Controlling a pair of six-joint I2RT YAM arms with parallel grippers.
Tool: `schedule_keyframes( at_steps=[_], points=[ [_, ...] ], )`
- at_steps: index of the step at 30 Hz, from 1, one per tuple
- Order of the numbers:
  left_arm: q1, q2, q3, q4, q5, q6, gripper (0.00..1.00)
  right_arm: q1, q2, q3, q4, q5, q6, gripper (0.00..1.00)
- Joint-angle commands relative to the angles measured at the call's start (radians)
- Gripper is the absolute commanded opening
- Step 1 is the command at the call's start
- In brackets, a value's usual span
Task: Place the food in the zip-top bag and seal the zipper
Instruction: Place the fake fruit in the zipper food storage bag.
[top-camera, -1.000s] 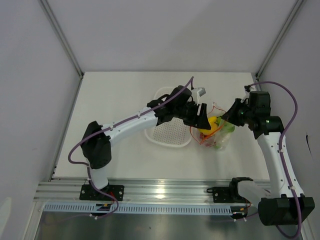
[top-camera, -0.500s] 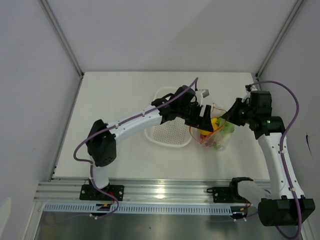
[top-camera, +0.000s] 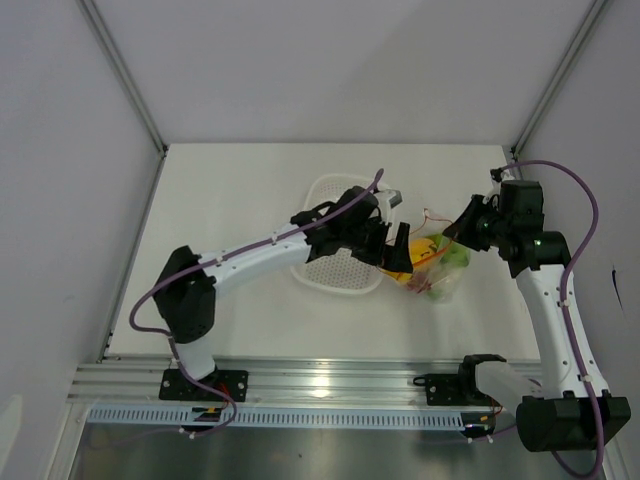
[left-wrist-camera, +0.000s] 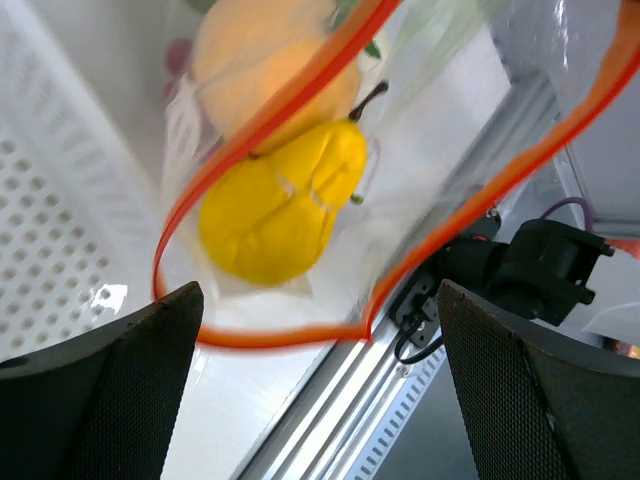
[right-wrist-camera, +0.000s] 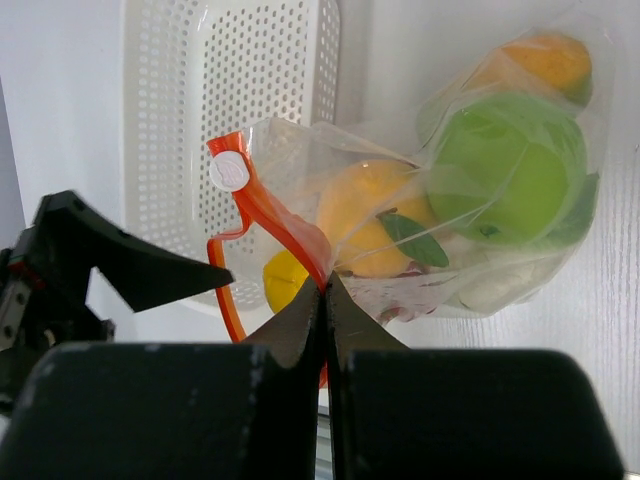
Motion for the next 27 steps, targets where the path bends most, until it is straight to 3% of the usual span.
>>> schedule_keyframes(
  at_steps=[1, 7, 11, 16, 27],
  points=[
    [-0.005, -0.184, -0.099, 0.131, -0.142, 0.013, 1.00, 0.005, -0.014, 0.027, 0.023, -0.010, 0.004, 0.00],
    [-0.005, -0.302, -0.220, 0.150, -0.320, 0.005, 0.99, 0.005, -0.017, 0.026, 0.021, -0.011, 0.002, 0.00],
    [-0.004, -0.283, -0.204, 0.096, -0.355, 0.015, 1.00, 0.003, -0.017, 0.023, 0.018, -0.011, -0.001, 0.00],
    [-0.001, -0.211, -0.135, 0.033, -0.342, 0.028, 0.99, 0.006, -0.020, 0.023, 0.012, -0.016, 0.002, 0.00],
    [0.006, -0.040, -0.030, 0.039, -0.152, 0.030, 0.99, 0.006, -0.036, 0.023, -0.005, -0.002, -0.001, 0.00]
  ],
)
